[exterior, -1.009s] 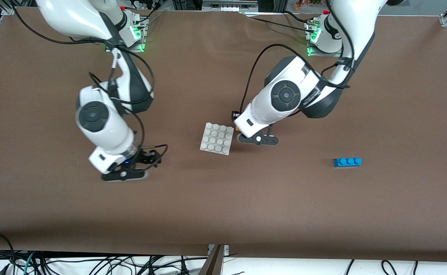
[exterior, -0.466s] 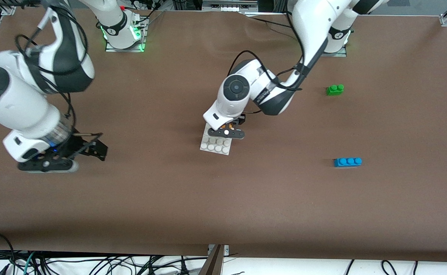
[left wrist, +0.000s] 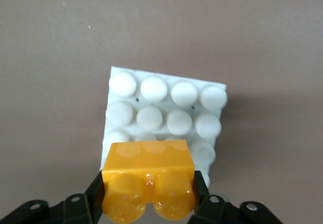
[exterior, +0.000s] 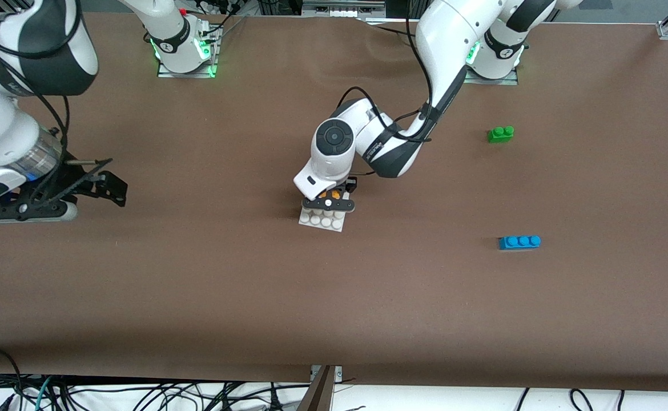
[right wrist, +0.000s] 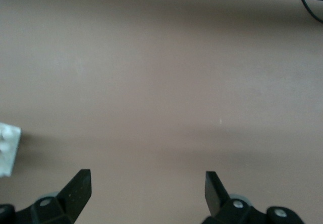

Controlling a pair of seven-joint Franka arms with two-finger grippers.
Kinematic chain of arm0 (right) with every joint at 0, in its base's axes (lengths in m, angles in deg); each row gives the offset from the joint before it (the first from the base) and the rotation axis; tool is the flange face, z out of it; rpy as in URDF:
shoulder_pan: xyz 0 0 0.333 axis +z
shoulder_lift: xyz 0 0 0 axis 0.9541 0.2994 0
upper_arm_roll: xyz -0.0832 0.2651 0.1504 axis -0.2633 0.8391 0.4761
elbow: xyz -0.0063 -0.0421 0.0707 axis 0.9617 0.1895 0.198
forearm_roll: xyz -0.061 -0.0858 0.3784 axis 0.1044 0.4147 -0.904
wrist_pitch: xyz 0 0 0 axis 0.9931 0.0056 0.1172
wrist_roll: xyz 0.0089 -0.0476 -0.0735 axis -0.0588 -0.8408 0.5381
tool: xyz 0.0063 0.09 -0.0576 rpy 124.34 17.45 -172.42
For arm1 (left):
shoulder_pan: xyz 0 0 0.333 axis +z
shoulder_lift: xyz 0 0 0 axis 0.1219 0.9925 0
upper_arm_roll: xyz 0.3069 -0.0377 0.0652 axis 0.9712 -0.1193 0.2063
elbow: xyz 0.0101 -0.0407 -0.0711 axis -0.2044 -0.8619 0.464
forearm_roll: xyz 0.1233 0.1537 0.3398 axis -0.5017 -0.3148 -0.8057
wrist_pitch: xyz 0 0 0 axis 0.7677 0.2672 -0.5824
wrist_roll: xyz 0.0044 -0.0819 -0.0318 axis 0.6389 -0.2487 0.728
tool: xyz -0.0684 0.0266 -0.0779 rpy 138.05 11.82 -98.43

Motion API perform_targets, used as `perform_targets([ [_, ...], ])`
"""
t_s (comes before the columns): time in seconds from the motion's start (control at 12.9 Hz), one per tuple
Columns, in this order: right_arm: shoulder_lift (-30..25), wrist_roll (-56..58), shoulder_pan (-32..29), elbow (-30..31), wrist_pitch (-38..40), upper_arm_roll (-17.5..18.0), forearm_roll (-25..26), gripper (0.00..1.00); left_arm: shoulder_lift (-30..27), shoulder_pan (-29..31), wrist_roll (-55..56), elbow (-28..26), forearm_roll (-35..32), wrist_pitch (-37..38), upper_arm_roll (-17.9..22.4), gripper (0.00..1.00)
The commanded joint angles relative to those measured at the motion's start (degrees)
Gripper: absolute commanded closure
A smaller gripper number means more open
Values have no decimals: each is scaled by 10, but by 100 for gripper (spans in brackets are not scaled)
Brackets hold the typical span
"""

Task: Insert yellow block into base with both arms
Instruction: 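Lower the yellow block onto the base studs with the left gripper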

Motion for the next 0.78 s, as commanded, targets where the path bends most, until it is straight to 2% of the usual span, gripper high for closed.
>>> perform_targets([
  [0.0, -43, 44, -16, 33, 18, 10, 4, 0, 27, -40, -12, 42, -29, 7, 36, 98],
  [0.16, -49, 44, -22, 35, 19, 10, 0, 0, 29, -42, -29, 42, -29, 7, 36, 98],
  [0.39, -74, 40, -26, 71, 28, 16, 5, 0, 30, -42, -33, 41, -29, 7, 35, 98],
  [0.7, -81, 37, -34, 66, 32, 16, 5, 0, 38, -41, -48, 41, -29, 7, 35, 98],
])
